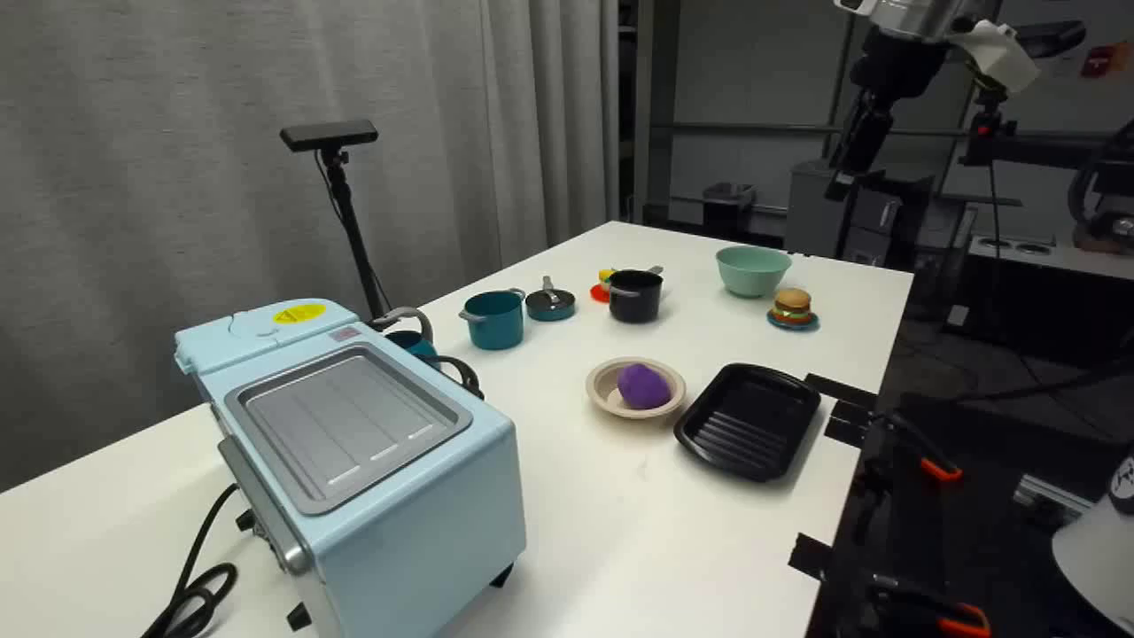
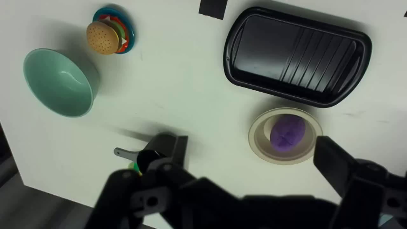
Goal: Pick up the purple object from the bowl and put it on the table
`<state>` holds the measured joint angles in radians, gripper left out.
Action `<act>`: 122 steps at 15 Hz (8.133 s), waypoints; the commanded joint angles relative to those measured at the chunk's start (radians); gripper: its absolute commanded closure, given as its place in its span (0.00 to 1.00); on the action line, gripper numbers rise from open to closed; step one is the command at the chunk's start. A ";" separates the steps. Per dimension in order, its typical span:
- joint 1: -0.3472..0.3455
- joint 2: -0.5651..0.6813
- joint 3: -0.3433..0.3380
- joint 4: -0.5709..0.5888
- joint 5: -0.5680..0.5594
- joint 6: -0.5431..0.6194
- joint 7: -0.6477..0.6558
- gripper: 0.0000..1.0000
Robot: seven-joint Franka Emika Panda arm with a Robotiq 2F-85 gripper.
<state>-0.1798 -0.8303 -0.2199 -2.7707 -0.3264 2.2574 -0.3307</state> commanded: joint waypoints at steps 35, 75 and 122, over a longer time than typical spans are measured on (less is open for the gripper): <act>0.176 1.246 0.211 1.046 0.328 -0.305 0.176 0.00; 0.116 1.500 0.218 0.960 0.246 -0.134 0.212 0.00; 0.107 1.271 -0.124 0.667 0.034 0.324 0.572 0.00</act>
<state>-0.0897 0.5256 -0.3257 -2.0347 -0.2542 2.5324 0.2154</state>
